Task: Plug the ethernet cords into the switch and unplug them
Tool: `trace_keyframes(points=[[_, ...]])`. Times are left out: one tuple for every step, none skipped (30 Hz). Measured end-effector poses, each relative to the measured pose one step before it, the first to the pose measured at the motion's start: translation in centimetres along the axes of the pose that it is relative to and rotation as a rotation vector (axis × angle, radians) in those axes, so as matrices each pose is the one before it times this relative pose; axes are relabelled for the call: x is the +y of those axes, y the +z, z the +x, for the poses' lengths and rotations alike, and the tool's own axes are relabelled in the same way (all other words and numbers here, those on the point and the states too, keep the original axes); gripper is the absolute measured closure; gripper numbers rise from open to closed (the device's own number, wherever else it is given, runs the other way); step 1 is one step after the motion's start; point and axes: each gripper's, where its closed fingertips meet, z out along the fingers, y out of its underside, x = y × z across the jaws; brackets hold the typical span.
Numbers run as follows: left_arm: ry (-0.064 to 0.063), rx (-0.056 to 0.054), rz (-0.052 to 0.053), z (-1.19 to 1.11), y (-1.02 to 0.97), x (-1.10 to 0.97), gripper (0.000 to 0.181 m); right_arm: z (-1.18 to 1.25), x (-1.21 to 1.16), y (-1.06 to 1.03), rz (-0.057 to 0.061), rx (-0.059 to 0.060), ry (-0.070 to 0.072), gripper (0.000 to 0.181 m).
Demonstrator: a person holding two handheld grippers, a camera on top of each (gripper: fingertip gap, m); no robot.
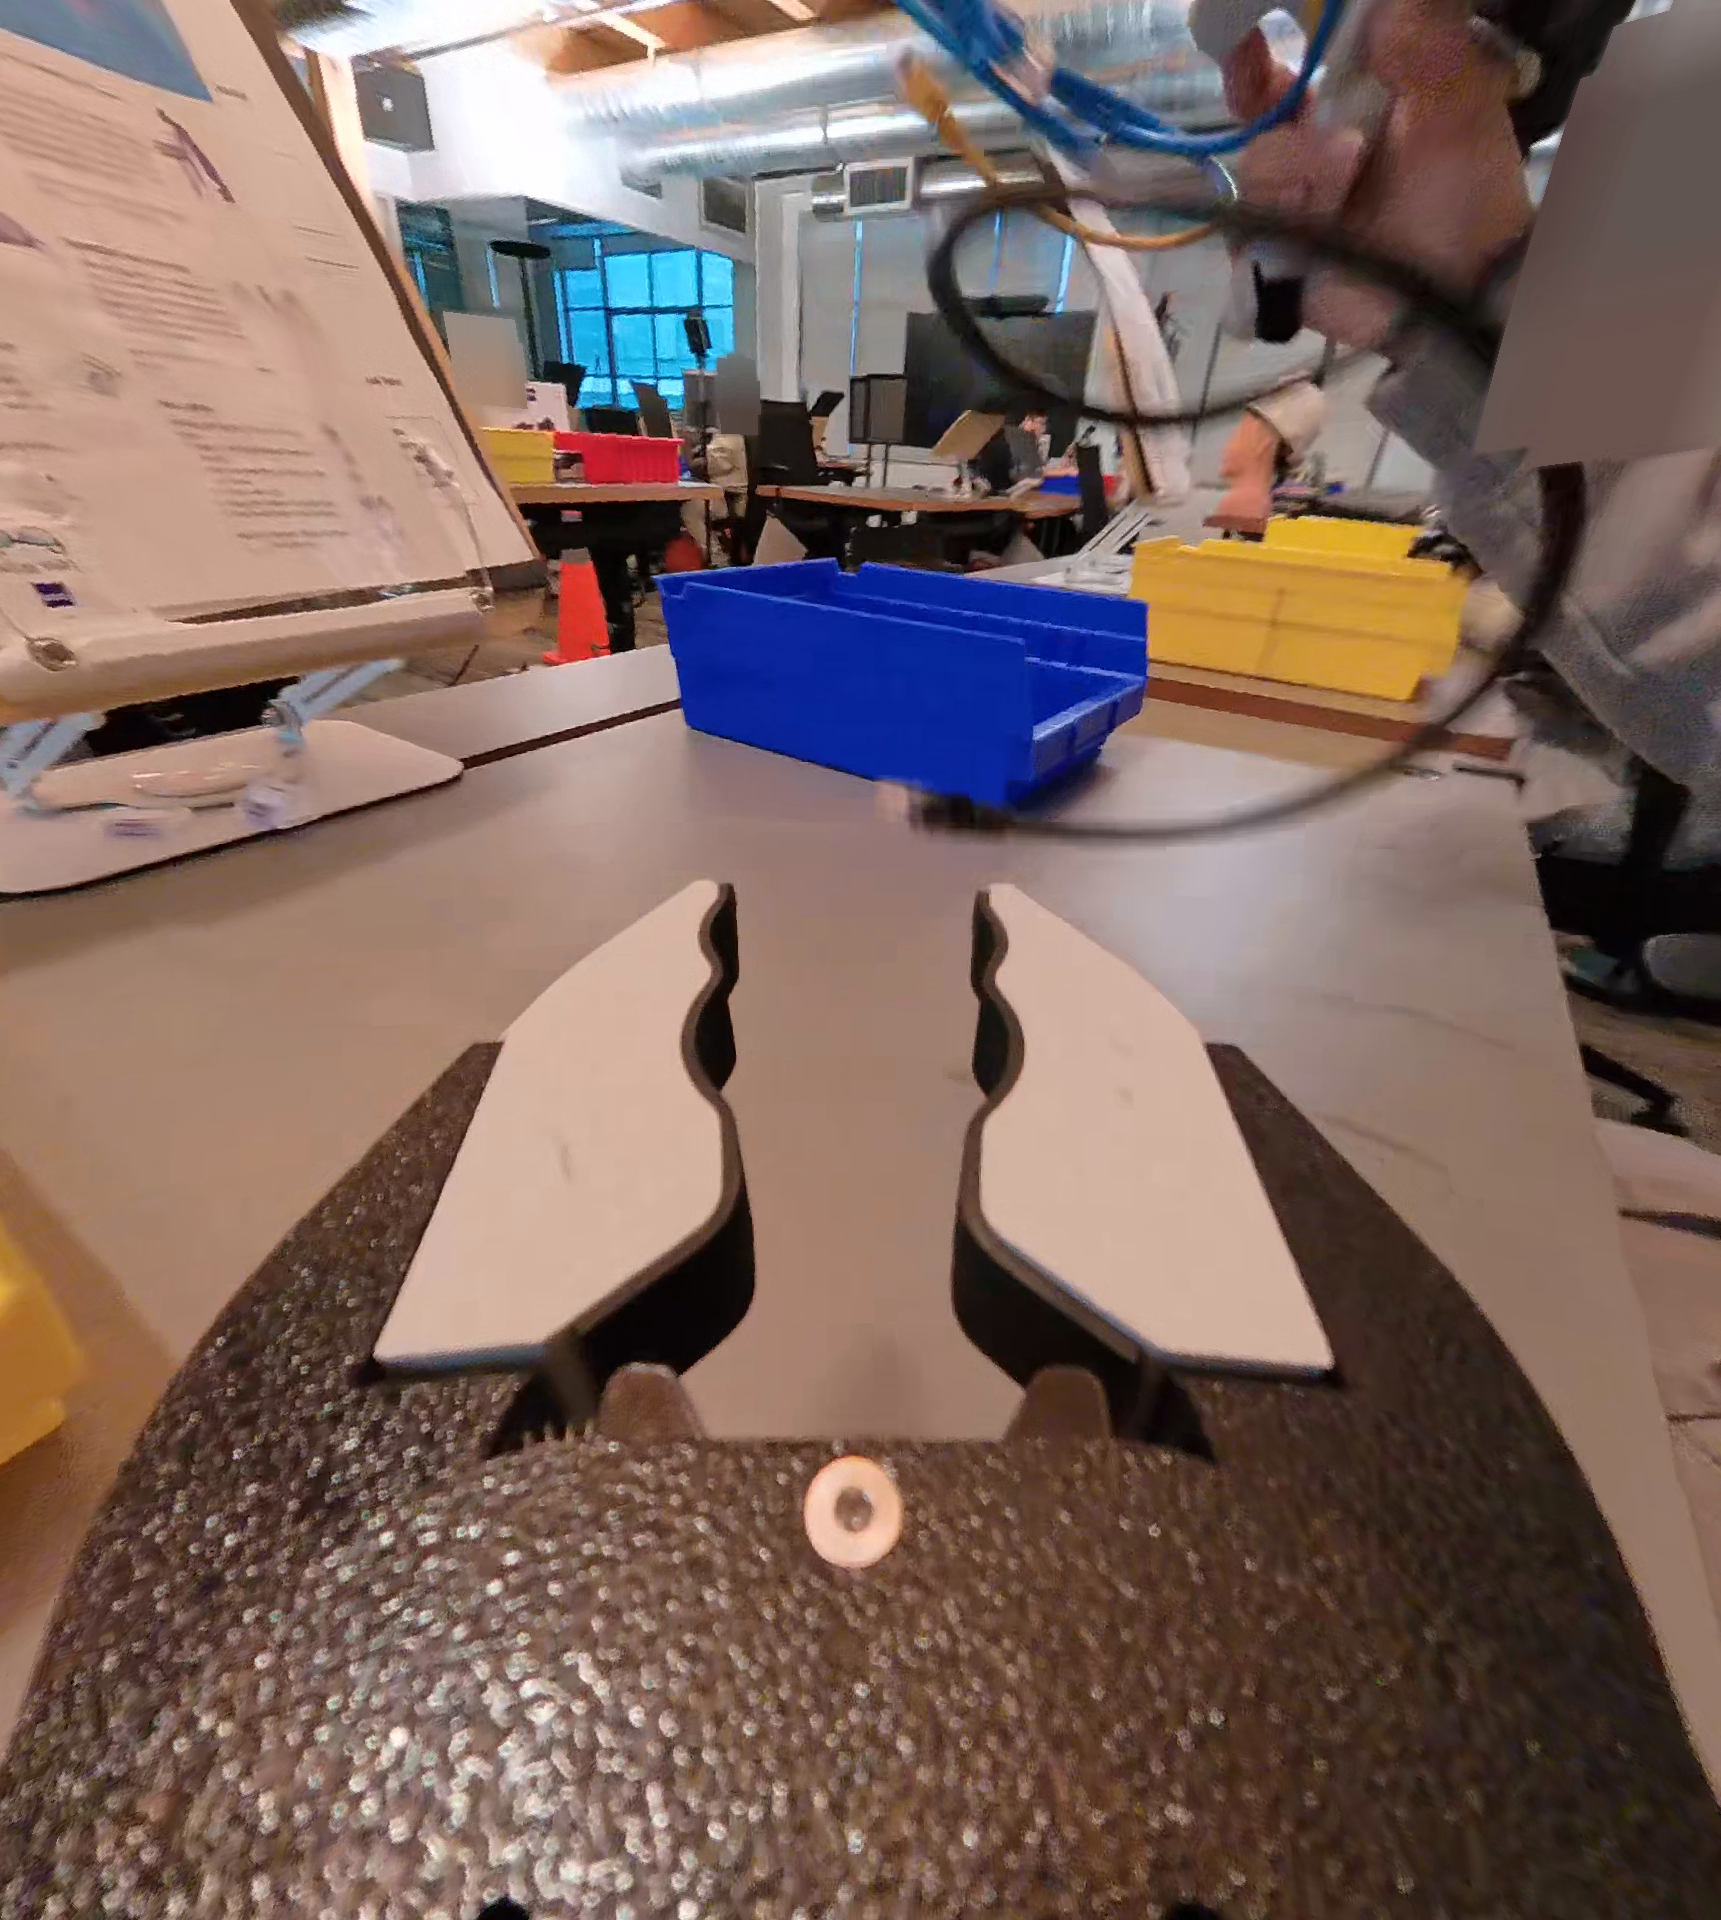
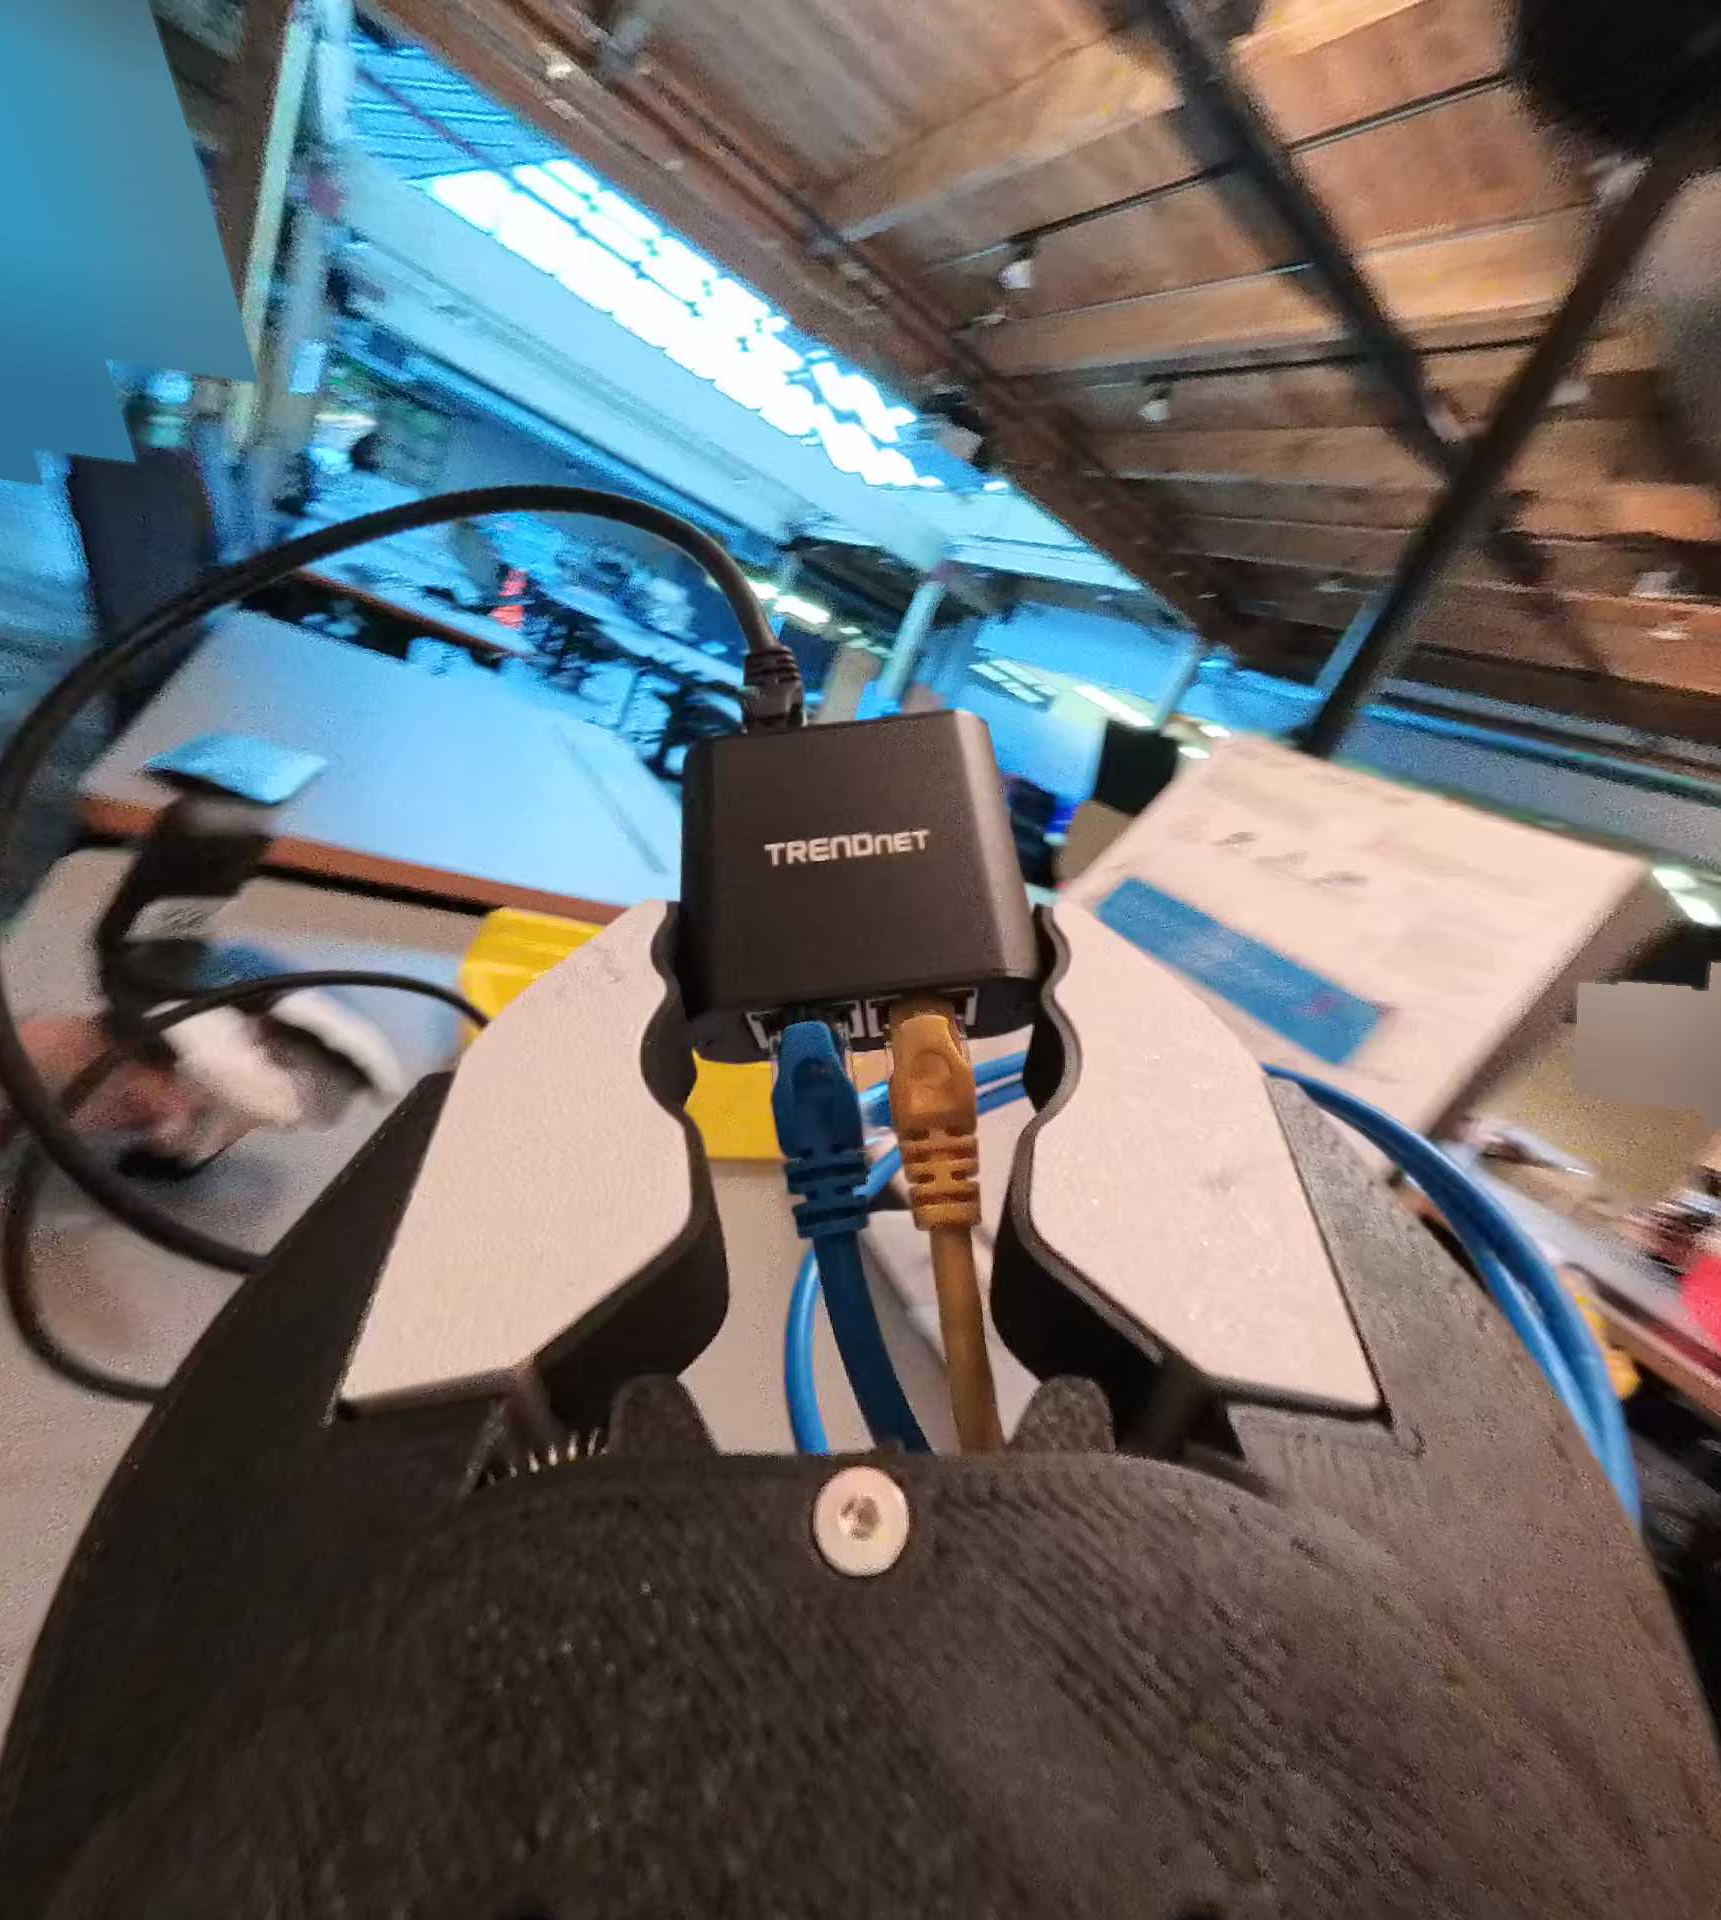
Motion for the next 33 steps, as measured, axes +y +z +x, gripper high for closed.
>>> trace_keyframes(points=[[-0.0152, 0.0234, 0.008, 0.39, 0.308, 0.107, 0.139, 2.349, -1.235, -0.7, 0.0117, 0.0661, -0.0136, 0.119], [-0.0097, 0.0266, -0.0041, 0.414, 0.216, 0.229, 0.139, 2.149, -1.0, -0.642, 0.0093, 0.0509, -0.0187, 0.119], [-0.0037, 0.0137, -0.0084, 0.204, 0.133, 0.244, 0.14, 2.087, -0.756, -0.625, 0.0076, 0.0451, -0.0071, 0.119], [0.0009, 0.0013, -0.003, 0.044, 0.058, 0.094, 0.14, 2.304, -0.818, -0.649, 0.0241, 0.0657, 0.0049, 0.119], [0.0053, 0.0048, 0.0055, 0.09, 0.002, -0.056, 0.141, 1.981, -0.875, -0.586, 0.0323, 0.0417, 0.0168, 0.119], [0.0042, 0.0096, 0.0081, 0.154, -0.05, -0.093, 0.144, 1.598, -0.791, -0.505, 0.0269, 0.0148, 0.0184, 0.119], [0.0031, 0.0068, 0.0083, 0.123, -0.076, -0.098, 0.145, 1.982, -0.812, -0.569, 0.0277, 0.0616, -0.0027, 0.119], [0.0041, 0.0008, 0.0085, 0.065, -0.091, -0.091, 0.146, 1.862, -0.625, -0.459, 0.0091, 0.0681, -0.0265, 0.119], [0.0033, -0.0009, 0.0071, 0.035, -0.099, -0.085, 0.146, 1.018, -0.004, -0.211, -0.0337, 0.0055, -0.0412, 0.119], [0.0016, 0.0014, 0.0042, 0.067, -0.076, -0.046, 0.146, 0.688, 0.688, -0.075, -0.0664, -0.0143, -0.0326, 0.119], [0.0012, 0.0014, 0.0009, 0.048, -0.026, -0.012, 0.147, 0.704, 0.984, 0.06, -0.0715, 0.0026, -0.0166, 0.119], [0.0007, 0.0, -0.0032, 0.026, 0.003, 0.034, 0.147, 0.619, 1.253, 0.159, -0.0782, 0.0115, -0.0361, 0.119], [0.0008, 0.0021, -0.0044, 0.036, 0.045, 0.063, 0.147, 0.699, 1.643, 0.254, -0.0956, 0.0315, -0.0528, 0.119], [0.0004, 0.0036, -0.0067, 0.055, 0.066, 0.073, 0.147, 0.658, 1.802, 0.384, -0.1036, 0.0485, -0.0461, 0.119], [0.001, 0.0021, -0.0088, 0.027, 0.086, 0.111, 0.147, 0.025, 1.773, 0.546, -0.1003, 0.0221, -0.0401, 0.119], [0.0028, 0.0012, -0.0088, 0.053, 0.089, 0.103, 0.147, -0.611, 1.795, 0.695, -0.1013, -0.0047, -0.0551, 0.118], [0.004, 0.0031, -0.0073, 0.073, 0.078, 0.092, 0.147, -0.754, 1.656, 0.788, -0.095, 0.0086, -0.0728, 0.118], [0.0045, 0.0041, -0.0058, 0.094, 0.059, 0.062, 0.148, -0.99, 1.512, 0.906, -0.0913, 0.0065, -0.0614, 0.118], [0.0025, -0.0026, -0.0044, 0.004, 0.042, 0.052, 0.148, -1.453, 1.505, 1.053, -0.0962, -0.0197, -0.0433, 0.118], [0.0011, -0.0063, -0.0032, -0.071, 0.032, 0.043, 0.148, -1.36, 1.433, 1.197, -0.0927, -0.0065, -0.0438, 0.118], [0.0014, 0.0014, -0.0024, 0.047, 0.029, 0.034, 0.148, -1.08, 1.164, 1.236, -0.0731, 0.0228, -0.0575, 0.118], [-0.0003, 0.0052, -0.0015, 0.085, 0.016, 0.02, 0.148, -1.317, 1.067, 1.2, -0.0676, 0.0068, -0.0578, 0.118], [0.0, -0.001, -0.0007, 0.017, 0.007, 0.01, 0.148, -1.484, 0.912, 1.122, -0.0643, -0.0115, -0.0457, 0.118], [0.0024, -0.0012, 0.0018, 0.035, -0.021, -0.021, 0.148, -1.071, 0.509, 0.919, -0.0389, 0.0103, -0.0389, 0.118], [0.0042, -0.0006, 0.0033, 0.036, -0.033, -0.04, 0.148, -1.036, 0.159, 0.664, -0.0191, 0.0025, -0.029, 0.118], [0.0033, -0.0019, 0.0032, 0.003, -0.038, -0.031, 0.148, -1.227, 0.112, 0.518, -0.0205, -0.028, -0.0046, 0.118], [0.0019, -0.0031, 0.0028, -0.015, -0.026, -0.035, 0.148, -1.249, 0.313, 0.507, -0.0398, -0.0373, 0.0166, 0.118], [0.001, 0.0006, 0.0013, 0.02, -0.013, -0.017, 0.149, -0.979, 0.245, 0.458, -0.0362, -0.0131, 0.0098, 0.118], [-0.0015, 0.0022, -0.0016, 0.014, 0.019, 0.02, 0.149, -0.904, -0.126, 0.385, -0.0026, -0.0013, 0.0107, 0.118], [-0.0034, 0.0027, -0.0035, -0.007, 0.037, 0.044, 0.149, -1.202, -0.144, 0.36, 0.0046, -0.0271, 0.039, 0.118], [-0.0039, 0.0023, -0.0037, -0.008, 0.036, 0.046, 0.149, -1.196, 0.154, 0.426, -0.0054, -0.0364, 0.0546, 0.118], [-0.0031, 0.0019, -0.0018, -0.015, 0.013, 0.021, 0.149, -0.73, 0.337, 0.502, -0.0042, -0.0097, 0.0471, 0.119], [-0.0015, 0.0009, 0.0003, -0.007, 0.004, -0.005, 0.149, -0.444, 0.414, 0.545, 0.0048, 0.0061, 0.038, 0.118]])
